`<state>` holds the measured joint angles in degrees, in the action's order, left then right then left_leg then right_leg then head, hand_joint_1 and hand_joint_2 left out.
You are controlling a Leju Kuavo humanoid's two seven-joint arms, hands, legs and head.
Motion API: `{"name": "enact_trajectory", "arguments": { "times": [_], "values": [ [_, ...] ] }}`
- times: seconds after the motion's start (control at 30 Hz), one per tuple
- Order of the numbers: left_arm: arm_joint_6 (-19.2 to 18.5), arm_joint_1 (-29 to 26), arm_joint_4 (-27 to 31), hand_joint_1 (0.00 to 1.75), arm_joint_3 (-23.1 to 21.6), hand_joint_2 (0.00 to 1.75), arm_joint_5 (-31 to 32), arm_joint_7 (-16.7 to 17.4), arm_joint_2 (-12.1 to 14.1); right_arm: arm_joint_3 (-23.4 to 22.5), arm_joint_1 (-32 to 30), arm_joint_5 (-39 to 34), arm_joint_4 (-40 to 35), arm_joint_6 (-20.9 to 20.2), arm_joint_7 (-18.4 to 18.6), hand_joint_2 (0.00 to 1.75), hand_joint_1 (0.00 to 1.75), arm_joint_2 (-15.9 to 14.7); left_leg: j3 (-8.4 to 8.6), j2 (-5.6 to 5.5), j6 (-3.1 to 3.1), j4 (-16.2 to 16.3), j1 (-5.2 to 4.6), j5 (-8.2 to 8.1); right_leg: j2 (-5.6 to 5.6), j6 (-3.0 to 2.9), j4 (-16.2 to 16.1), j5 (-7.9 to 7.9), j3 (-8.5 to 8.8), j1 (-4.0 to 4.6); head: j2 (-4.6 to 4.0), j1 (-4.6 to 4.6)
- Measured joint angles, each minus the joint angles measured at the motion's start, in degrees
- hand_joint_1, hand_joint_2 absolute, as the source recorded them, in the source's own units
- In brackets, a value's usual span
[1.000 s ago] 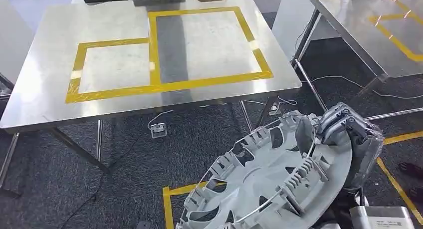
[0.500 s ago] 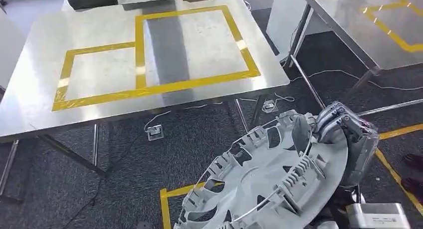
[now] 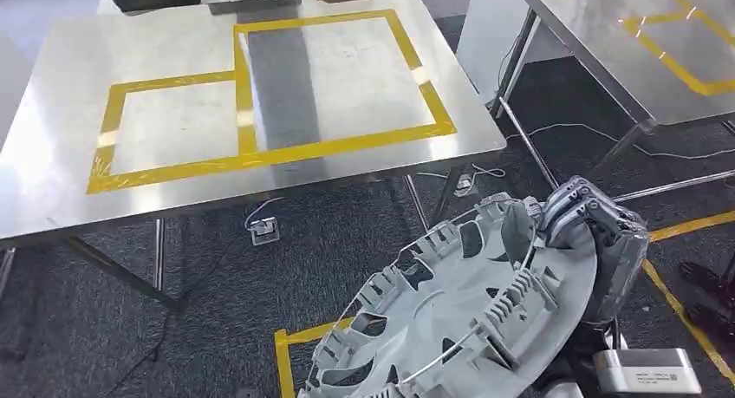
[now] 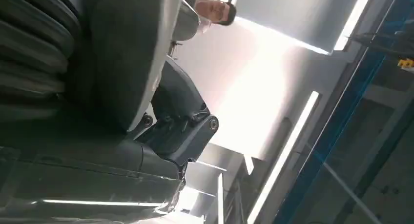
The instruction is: Take the parts from the cabinet and place them on the table.
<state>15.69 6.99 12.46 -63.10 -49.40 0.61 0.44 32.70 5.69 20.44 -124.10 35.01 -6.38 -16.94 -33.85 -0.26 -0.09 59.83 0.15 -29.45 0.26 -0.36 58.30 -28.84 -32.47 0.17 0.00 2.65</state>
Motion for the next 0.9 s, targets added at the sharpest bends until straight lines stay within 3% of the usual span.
{"name": "enact_trajectory", "arguments": {
  "times": [0.23, 0.4, 0.63, 0.7, 0.8, 0.83, 0.87, 0.9],
  "values": [
    [0.0, 0.0, 0.0, 0.0, 0.0, 1.75, 0.0, 0.6, 0.1, 0.0, -0.5, 0.2, -0.1, 0.1, 0.0, 1.75, 1.75, 0.0, 0.01, 0.03, 0.38, 0.0, -0.17, -0.11, 0.01, 0.67, -0.3, 0.0, 0.11, -0.15, 0.0, -0.02],
    [0.6, 0.0, 0.0, 0.0, 0.0, 1.75, -0.3, -1.7, 0.1, 0.1, 1.1, -0.2, 0.0, 0.0, 0.0, 1.75, 1.75, 0.0, 0.05, 0.12, 0.43, 0.0, -0.18, -0.14, 0.01, 0.77, -0.3, -0.04, 0.12, -0.15, 0.0, -0.09],
    [0.7, 0.0, 0.0, 0.0, 0.0, 1.75, -0.3, -1.6, 0.0, 0.2, 2.2, -0.6, 0.0, -0.2, 0.6, 1.75, 1.75, 0.0, 0.08, 0.15, 0.46, 0.1, -0.19, -0.16, 0.0, 0.85, -0.3, -0.02, 0.15, -0.15, 0.0, -0.24],
    [0.6, 0.0, 0.0, 0.0, 0.0, 1.75, -0.3, -1.6, 0.1, 0.2, 2.2, -0.6, 0.0, -0.2, 0.6, 1.75, 1.75, 0.0, 0.07, 0.13, 0.92, 0.3, -0.41, -0.37, 0.0, 1.55, -0.5, 0.06, 0.19, -0.37, 0.0, -0.33],
    [0.6, 0.0, 0.0, 0.0, 0.0, 1.75, -0.1, -1.2, 0.1, 0.2, 2.2, -0.5, -0.1, -0.2, 0.6, 1.75, 1.75, 0.0, 0.13, 0.14, 1.34, 0.0, -0.64, -0.33, 0.01, 1.95, -0.8, 0.1, 0.29, -0.56, 0.0, -0.53],
    [0.6, 0.1, 0.0, 0.0, 0.0, 1.75, 0.0, -1.2, 0.1, 0.2, 2.1, -0.5, -0.2, -0.2, 0.6, 1.75, 1.75, 0.0, 0.66, 0.18, 1.77, -0.8, -0.22, 0.03, 0.05, 2.26, -0.7, -0.17, 0.44, -0.49, 0.0, -0.74],
    [0.6, 0.1, 0.0, 0.0, 0.0, 1.75, 0.0, -1.2, 0.1, 0.1, 2.0, -0.4, -0.4, -0.1, 0.6, 1.75, 1.75, -0.1, 1.19, 0.22, 1.94, -1.4, -0.09, 0.18, -0.04, 2.43, 0.2, -0.67, 0.24, -0.61, 0.0, -0.62],
    [0.6, 0.1, 0.0, 0.0, 0.0, 1.75, 0.1, -1.2, 0.1, 0.1, 2.1, -0.4, -0.5, -0.1, 0.6, 1.75, 1.75, -0.1, 1.53, 0.32, 2.14, -1.6, -0.03, 0.11, -0.04, 2.53, 3.1, -2.32, -1.16, -0.67, 0.0, -0.22]
  ]
}}
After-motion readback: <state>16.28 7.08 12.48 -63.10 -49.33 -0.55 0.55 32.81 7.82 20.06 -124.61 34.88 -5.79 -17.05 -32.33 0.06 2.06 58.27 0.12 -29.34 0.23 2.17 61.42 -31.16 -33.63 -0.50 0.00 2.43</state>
